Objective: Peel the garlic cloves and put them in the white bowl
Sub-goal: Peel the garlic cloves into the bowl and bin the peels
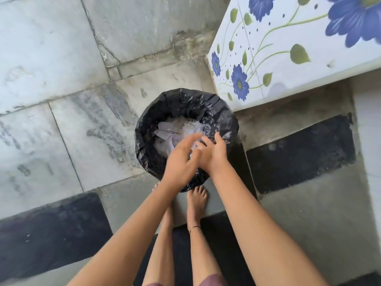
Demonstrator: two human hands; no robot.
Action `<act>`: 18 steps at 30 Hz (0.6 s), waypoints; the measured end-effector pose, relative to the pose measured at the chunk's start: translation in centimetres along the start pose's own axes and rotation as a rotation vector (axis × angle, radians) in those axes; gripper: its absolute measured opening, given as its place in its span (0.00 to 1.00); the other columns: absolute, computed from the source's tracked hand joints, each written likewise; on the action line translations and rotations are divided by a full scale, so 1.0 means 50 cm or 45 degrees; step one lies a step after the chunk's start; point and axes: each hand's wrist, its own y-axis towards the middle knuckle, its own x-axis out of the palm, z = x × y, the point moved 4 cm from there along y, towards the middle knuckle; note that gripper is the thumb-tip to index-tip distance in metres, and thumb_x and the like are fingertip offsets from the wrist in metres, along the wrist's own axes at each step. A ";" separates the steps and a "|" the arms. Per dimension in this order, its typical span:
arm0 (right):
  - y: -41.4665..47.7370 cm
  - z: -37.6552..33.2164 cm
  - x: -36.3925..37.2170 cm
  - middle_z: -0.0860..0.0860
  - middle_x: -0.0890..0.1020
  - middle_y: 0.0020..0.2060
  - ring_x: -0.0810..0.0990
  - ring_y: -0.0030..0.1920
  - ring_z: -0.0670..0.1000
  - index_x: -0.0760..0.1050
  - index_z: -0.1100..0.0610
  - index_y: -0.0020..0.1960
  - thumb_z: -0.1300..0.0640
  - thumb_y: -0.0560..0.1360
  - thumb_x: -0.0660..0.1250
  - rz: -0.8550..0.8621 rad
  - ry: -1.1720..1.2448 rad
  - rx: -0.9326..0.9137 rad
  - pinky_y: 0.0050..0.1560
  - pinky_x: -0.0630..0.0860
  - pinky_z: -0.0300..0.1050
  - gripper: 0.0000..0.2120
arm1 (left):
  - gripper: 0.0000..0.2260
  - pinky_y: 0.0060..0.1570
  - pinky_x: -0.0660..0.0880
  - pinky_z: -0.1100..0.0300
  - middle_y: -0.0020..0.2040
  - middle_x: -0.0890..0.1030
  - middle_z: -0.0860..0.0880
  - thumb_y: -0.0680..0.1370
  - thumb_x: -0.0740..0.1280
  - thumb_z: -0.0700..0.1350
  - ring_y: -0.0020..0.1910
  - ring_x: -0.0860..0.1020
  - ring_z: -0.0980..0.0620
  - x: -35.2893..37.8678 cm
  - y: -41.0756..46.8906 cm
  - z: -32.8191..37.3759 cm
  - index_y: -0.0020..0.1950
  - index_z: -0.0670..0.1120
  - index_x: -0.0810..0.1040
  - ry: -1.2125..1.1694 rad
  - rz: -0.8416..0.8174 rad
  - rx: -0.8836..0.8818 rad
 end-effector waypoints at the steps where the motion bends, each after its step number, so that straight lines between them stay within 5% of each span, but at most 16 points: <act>1: -0.004 -0.004 0.007 0.58 0.70 0.65 0.66 0.68 0.58 0.66 0.57 0.68 0.40 0.80 0.45 -0.047 0.052 0.018 0.62 0.67 0.52 0.28 | 0.18 0.68 0.62 0.63 0.68 0.73 0.50 0.79 0.56 0.47 0.65 0.70 0.59 0.021 0.001 0.015 0.68 0.47 0.72 -0.078 -0.107 0.118; 3: -0.012 -0.010 0.019 0.60 0.71 0.64 0.67 0.68 0.58 0.66 0.61 0.68 0.41 0.81 0.44 -0.122 0.034 0.017 0.61 0.66 0.50 0.29 | 0.21 0.74 0.54 0.55 0.73 0.66 0.47 0.80 0.53 0.47 0.74 0.61 0.54 0.047 0.013 0.003 0.72 0.45 0.67 -0.063 -0.254 0.160; 7: -0.038 -0.017 0.026 0.57 0.72 0.64 0.72 0.64 0.56 0.67 0.59 0.70 0.43 0.81 0.49 -0.087 -0.091 0.026 0.58 0.70 0.49 0.26 | 0.20 0.74 0.50 0.53 0.77 0.57 0.46 0.83 0.52 0.47 0.76 0.54 0.51 0.002 0.074 -0.091 0.75 0.49 0.62 0.258 -0.100 -0.460; 10: -0.039 -0.009 0.036 0.57 0.76 0.55 0.76 0.53 0.52 0.71 0.57 0.64 0.45 0.81 0.50 -0.116 -0.061 0.002 0.53 0.71 0.44 0.21 | 0.20 0.71 0.52 0.64 0.75 0.61 0.51 0.81 0.54 0.47 0.75 0.56 0.57 0.004 0.085 -0.031 0.73 0.50 0.64 -0.151 0.022 -0.064; 13: -0.034 0.007 0.066 0.55 0.72 0.67 0.68 0.69 0.51 0.66 0.60 0.70 0.55 0.82 0.51 -0.269 0.170 -0.101 0.69 0.63 0.41 0.20 | 0.19 0.74 0.54 0.53 0.72 0.67 0.51 0.81 0.54 0.47 0.74 0.60 0.54 0.043 0.057 -0.014 0.73 0.50 0.66 -0.082 -0.183 0.249; 15: -0.037 0.011 0.057 0.56 0.69 0.69 0.67 0.70 0.55 0.64 0.61 0.71 0.49 0.82 0.50 -0.152 -0.107 -0.098 0.69 0.63 0.46 0.23 | 0.18 0.73 0.54 0.48 0.75 0.64 0.48 0.82 0.54 0.46 0.75 0.58 0.50 0.026 0.080 -0.084 0.73 0.50 0.66 0.206 -0.155 -0.032; 18: -0.036 -0.006 0.011 0.53 0.70 0.69 0.68 0.69 0.54 0.65 0.54 0.71 0.47 0.82 0.49 -0.112 -0.439 -0.187 0.68 0.62 0.47 0.21 | 0.19 0.68 0.63 0.53 0.73 0.66 0.46 0.82 0.56 0.48 0.72 0.64 0.47 -0.035 0.090 -0.153 0.72 0.48 0.67 0.352 -0.048 -0.392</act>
